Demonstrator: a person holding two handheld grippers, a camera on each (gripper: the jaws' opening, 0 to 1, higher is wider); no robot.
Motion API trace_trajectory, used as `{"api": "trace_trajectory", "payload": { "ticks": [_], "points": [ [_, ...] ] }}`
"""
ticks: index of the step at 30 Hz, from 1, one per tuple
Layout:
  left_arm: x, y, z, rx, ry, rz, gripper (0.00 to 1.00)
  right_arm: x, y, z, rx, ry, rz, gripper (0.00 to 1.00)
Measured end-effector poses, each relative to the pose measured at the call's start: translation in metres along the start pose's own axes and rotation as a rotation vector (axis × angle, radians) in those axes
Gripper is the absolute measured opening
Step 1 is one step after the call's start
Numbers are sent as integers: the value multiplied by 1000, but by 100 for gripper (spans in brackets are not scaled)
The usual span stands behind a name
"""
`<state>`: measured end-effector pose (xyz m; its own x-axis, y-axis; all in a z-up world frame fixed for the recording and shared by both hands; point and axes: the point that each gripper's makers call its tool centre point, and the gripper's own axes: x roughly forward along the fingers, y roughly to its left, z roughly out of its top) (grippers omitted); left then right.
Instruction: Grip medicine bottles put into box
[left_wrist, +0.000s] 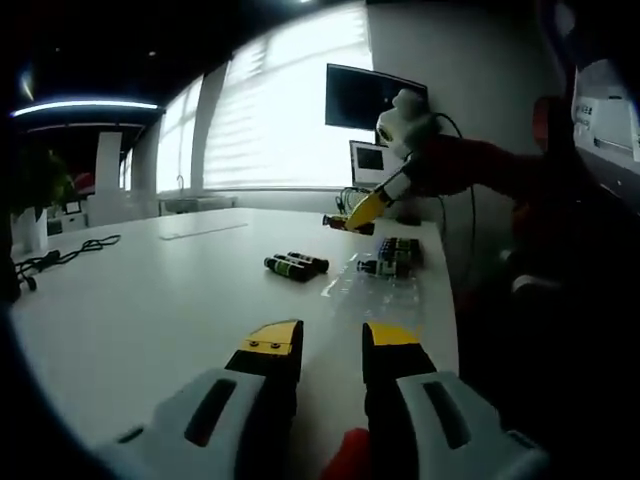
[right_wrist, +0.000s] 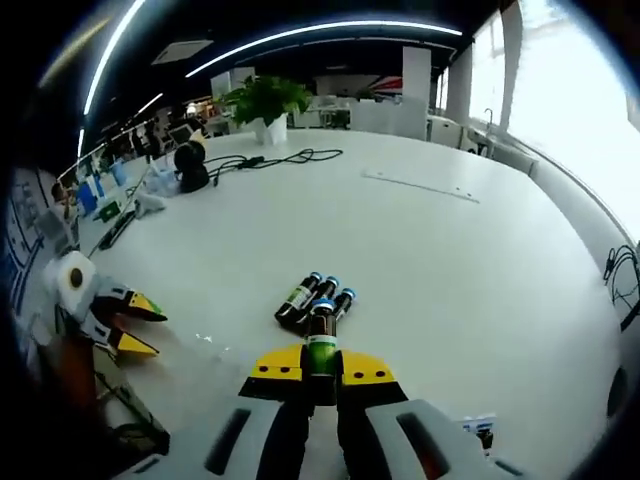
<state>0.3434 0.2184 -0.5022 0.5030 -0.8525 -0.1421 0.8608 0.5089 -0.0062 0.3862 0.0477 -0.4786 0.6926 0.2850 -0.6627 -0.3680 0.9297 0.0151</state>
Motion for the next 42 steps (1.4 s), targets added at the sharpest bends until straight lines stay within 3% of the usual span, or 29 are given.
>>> {"api": "trace_trajectory", "payload": {
  "ticks": [12, 20, 23, 32, 38, 42],
  "points": [
    [0, 0, 1, -2, -4, 3, 18, -12, 25, -25, 120, -19, 14, 6],
    [1, 0, -1, 9, 8, 9, 18, -18, 21, -34, 134, -73, -131, 6],
    [0, 0, 0, 7, 4, 8, 18, -16, 27, -36, 149, -85, -139, 6],
    [1, 0, 1, 6, -1, 6, 18, -15, 28, -42, 109, -57, -154, 7],
    [0, 0, 1, 3, -5, 6, 18, -11, 33, -43, 132, -42, -154, 7],
    [0, 0, 3, -5, -17, -1, 18, -9, 31, -47, 104, -24, -190, 7]
  ]
}}
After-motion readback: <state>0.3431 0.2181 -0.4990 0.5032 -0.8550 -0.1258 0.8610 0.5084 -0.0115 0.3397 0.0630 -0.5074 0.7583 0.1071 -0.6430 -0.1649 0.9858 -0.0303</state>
